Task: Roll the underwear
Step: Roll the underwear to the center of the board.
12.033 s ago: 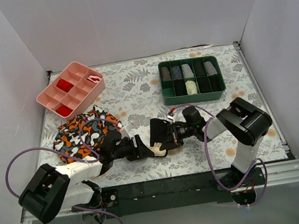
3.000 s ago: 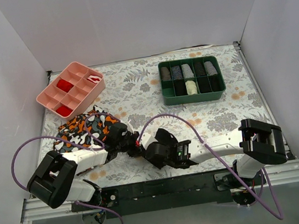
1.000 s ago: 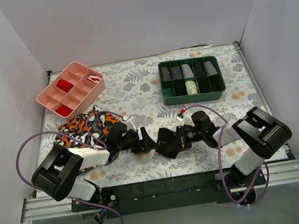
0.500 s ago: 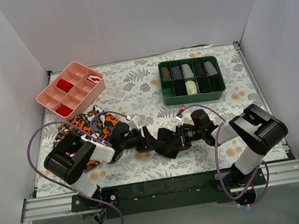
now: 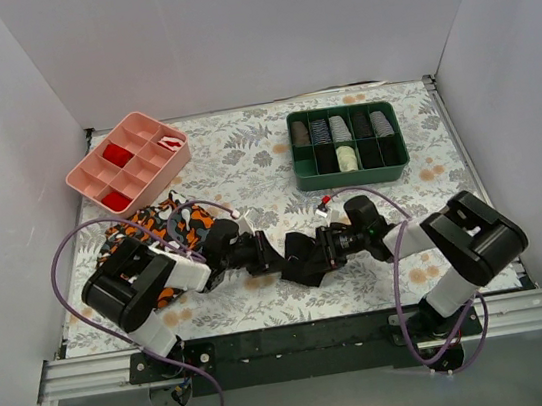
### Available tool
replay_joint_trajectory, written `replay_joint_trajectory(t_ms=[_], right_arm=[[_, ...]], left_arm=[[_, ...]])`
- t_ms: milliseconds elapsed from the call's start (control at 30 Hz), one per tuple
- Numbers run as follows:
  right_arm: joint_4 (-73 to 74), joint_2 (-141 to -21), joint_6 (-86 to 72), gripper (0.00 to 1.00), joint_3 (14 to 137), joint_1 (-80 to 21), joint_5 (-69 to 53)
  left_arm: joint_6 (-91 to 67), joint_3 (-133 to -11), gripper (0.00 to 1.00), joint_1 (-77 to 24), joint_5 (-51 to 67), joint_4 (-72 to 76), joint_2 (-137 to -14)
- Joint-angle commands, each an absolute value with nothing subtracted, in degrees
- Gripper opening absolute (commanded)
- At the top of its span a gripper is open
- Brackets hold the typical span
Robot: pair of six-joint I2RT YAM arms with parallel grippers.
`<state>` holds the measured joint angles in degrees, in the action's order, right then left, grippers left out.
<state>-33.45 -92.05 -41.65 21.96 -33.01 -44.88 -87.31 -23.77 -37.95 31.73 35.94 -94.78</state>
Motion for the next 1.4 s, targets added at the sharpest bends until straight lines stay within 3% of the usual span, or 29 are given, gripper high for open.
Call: replay_joint_trajectory(t_ms=[0,100,200,300,533,867,1367], right_arm=[[-20.68,-83.78,-30.97,0.41,23.29,-33.57,-38.87],[-10.49,-74.47,-25.51,0.56,23.99,-34.36,-30.26],[-2.83,-66.03,-22.07,0.89,24.52,-35.41,-21.90],[2.45,-59.43,-19.17,0.92,25.31,-37.69,-15.39],[6.24,-55.37,-13.89,0.92,29.26,-50.87,-0.38],[4.66,-66.16,-5.63,0.90,36.03,-67.22,13.44],[5.36,-77.61,-3.95,0.71,39.99,-72.60,20.39]], left_arm=[[-84.55,-26.80,0.02,-38.50,28.48,24.54,-91.76],[-83.94,-28.47,0.00,-38.50,28.22,20.31,-90.36],[-83.23,-30.14,0.00,-38.50,28.30,16.62,-89.83],[-83.23,-31.37,0.00,-38.50,28.65,14.07,-89.47],[-82.71,-36.12,0.00,-38.50,29.53,4.07,-88.07],[-80.16,-39.02,0.01,-38.50,29.97,-2.46,-88.77],[-79.28,-40.17,0.01,-38.50,30.50,-3.08,-90.70]])
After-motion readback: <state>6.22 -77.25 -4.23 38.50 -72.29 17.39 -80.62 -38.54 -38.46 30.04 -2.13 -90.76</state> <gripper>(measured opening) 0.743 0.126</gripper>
